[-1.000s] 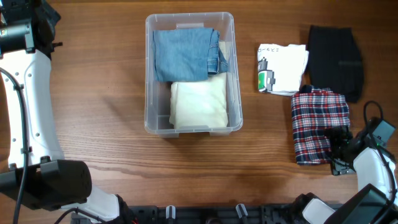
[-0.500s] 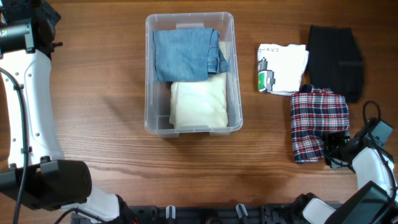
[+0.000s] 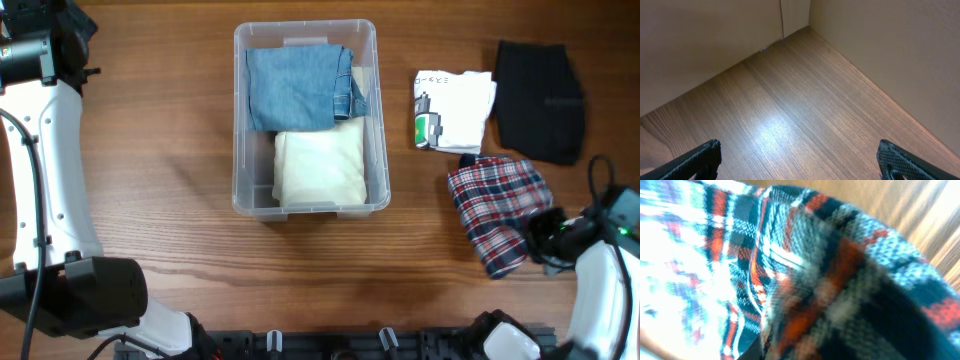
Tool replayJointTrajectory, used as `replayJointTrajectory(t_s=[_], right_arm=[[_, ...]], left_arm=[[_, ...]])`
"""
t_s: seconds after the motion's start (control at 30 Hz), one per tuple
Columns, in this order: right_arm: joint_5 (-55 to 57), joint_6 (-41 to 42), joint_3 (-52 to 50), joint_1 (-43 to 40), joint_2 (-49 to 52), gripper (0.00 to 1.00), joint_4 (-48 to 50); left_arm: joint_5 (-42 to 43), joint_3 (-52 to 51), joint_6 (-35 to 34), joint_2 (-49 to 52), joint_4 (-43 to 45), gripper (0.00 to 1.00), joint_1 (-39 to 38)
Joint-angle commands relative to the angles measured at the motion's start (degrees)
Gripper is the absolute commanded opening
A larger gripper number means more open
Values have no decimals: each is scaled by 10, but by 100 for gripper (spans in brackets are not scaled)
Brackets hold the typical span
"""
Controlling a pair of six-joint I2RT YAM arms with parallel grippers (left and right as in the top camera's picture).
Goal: Pack container
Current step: 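Lift the plaid shirt and carry it over the bin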
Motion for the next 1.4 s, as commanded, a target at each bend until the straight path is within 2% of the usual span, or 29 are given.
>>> replayJointTrajectory(t_s=[0.0, 0.07, 0.33, 0.5, 0.77, 1.03, 1.17, 1.37], right_arm=[[-1, -84, 87, 3, -76, 4, -31], [-63, -131, 114, 3, -108, 4, -38], [-333, -150, 178, 6, -172, 4, -16], [-411, -156, 207, 66, -171, 4, 28], [-378, -96, 279, 333, -115, 4, 151], [-222, -125, 347, 569, 47, 4, 161], [-157, -130, 358, 623, 124, 4, 162], [-155, -128, 358, 628, 210, 5, 166]], left_arm=[[-10, 0, 7, 3, 1, 100, 3], [-10, 0, 7, 3, 1, 100, 3], [-10, 0, 7, 3, 1, 100, 3], [-10, 0, 7, 3, 1, 100, 3], [-10, 0, 7, 3, 1, 100, 3], [-10, 0, 7, 3, 1, 100, 3], [-10, 0, 7, 3, 1, 100, 3], [-10, 0, 7, 3, 1, 100, 3]])
